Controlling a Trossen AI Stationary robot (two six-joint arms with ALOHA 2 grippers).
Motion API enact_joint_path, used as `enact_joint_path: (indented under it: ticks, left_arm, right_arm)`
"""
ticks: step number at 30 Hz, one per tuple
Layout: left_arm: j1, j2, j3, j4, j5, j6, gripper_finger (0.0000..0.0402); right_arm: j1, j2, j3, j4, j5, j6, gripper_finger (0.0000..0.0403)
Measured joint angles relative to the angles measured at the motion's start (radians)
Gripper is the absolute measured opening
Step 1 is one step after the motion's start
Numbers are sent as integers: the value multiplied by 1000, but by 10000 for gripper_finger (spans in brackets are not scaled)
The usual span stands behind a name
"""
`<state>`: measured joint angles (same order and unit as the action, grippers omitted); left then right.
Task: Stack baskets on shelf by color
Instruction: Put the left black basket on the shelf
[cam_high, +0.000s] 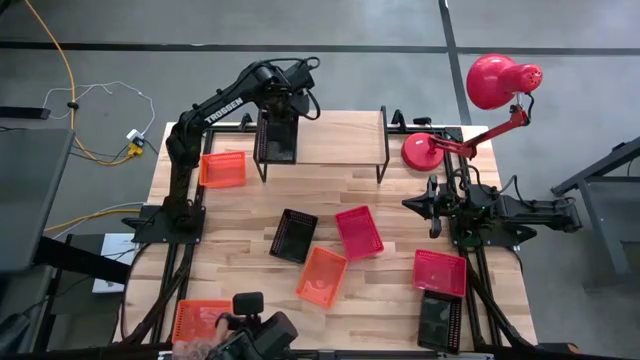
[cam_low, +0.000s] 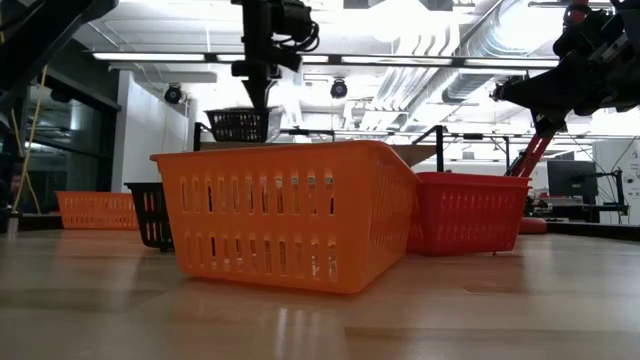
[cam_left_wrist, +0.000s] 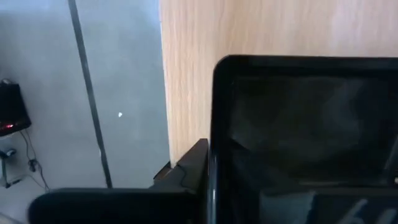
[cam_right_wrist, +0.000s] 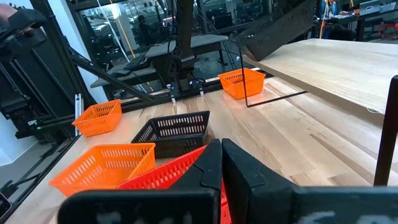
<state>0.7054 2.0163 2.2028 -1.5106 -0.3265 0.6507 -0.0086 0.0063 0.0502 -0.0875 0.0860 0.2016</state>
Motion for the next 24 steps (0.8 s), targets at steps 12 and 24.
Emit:
enact_joint_path:
  ticks: [12, 24]
  left_arm:
    - [-9, -10, 0, 4, -20, -37, 156]
    - [-16, -258, 0, 176, 386, -364, 170]
  right_arm:
    - [0, 0, 0, 0, 0, 0, 0]
    - [0, 0, 0, 0, 0, 0, 0]
